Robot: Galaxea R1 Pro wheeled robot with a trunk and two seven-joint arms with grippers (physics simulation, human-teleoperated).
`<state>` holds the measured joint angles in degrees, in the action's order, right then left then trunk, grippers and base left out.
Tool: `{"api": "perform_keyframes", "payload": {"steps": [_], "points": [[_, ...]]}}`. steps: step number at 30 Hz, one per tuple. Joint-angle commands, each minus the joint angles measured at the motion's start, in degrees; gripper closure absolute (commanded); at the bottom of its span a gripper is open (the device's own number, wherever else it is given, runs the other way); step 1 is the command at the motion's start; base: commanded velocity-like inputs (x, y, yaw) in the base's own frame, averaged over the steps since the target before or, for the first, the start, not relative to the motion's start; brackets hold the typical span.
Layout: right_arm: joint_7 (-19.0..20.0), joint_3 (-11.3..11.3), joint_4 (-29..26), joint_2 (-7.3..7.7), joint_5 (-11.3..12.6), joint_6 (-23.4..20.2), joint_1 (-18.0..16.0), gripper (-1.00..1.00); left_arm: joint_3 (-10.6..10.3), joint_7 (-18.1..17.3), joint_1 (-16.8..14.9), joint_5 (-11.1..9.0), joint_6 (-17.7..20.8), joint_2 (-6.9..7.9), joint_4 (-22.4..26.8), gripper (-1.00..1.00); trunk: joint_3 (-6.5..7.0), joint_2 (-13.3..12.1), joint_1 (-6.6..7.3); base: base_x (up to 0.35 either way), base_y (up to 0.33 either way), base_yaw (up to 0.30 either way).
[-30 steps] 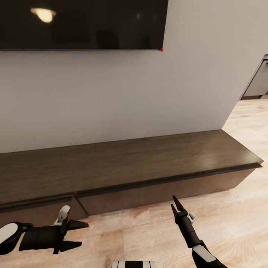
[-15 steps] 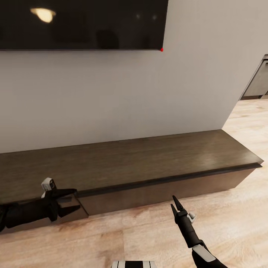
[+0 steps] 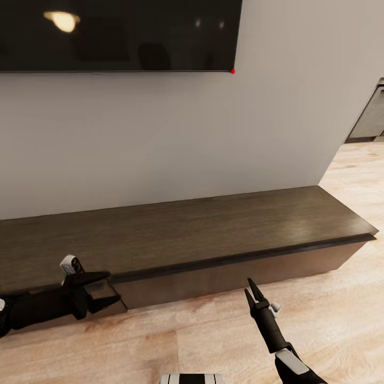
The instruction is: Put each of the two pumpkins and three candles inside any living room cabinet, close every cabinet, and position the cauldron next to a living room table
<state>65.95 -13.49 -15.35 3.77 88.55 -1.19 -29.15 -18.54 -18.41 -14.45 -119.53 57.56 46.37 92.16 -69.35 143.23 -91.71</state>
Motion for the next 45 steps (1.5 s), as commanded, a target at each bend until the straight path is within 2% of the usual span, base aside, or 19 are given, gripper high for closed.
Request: {"api": "perform_keyframes", "payload": {"steps": [1, 7, 11, 15, 21, 24, 45], "points": [[0.4, -0.5, 0.0, 0.05, 0.6, -0.1, 0.0, -1.0, -0.5, -0.7, -0.1, 0.3, 0.0, 0.05, 0.0, -1.0, -0.04, 0.0, 0.01, 0.0, 0.0, 0.0], [1.3, -0.5, 0.0, 0.07, 0.6, -0.1, 0.0, -1.0, -1.2, -1.1, -0.1, 0.3, 0.0, 0.02, 0.0, -1.0, -0.04, 0.0, 0.01, 0.0, 0.0, 0.0], [0.5, -0.5, 0.0, -0.13, 0.6, 0.0, -0.2, -1.0, -1.6, -1.1, -0.1, 0.3, 0.0, -0.03, 0.0, -1.0, -0.04, 0.0, 0.01, 0.0, 0.0, 0.0], [-1.2, -0.5, 0.0, -0.16, 0.6, -0.2, -3.1, -1.0, -1.8, -1.1, -0.1, 0.4, 0.0, -0.04, 0.0, -1.0, -0.04, 0.0, 0.01, 0.0, 0.0, 0.0], [-5.3, -0.5, 0.0, -0.19, 0.5, -0.1, -6.0, -1.0, -1.8, -1.1, -0.1, 0.4, 0.0, 0.0, 0.0, -1.0, -0.04, 0.0, 0.01, 0.0, 0.0, 0.0], [-6.0, -0.5, 0.0, -0.17, 0.5, 0.0, -7.0, -1.0, -1.8, -1.1, -0.1, 0.3, 0.0, 0.03, -0.1, -1.0, -0.04, 0.0, 0.01, 0.0, 0.0, 0.0], [-7.6, -0.5, 0.0, -0.25, 0.4, 0.5, -7.3, -1.0, -1.9, -1.1, -0.1, 0.3, 0.0, 0.04, -0.2, -1.0, -0.04, 0.0, 0.01, 0.022, 0.0, 0.0]]}}
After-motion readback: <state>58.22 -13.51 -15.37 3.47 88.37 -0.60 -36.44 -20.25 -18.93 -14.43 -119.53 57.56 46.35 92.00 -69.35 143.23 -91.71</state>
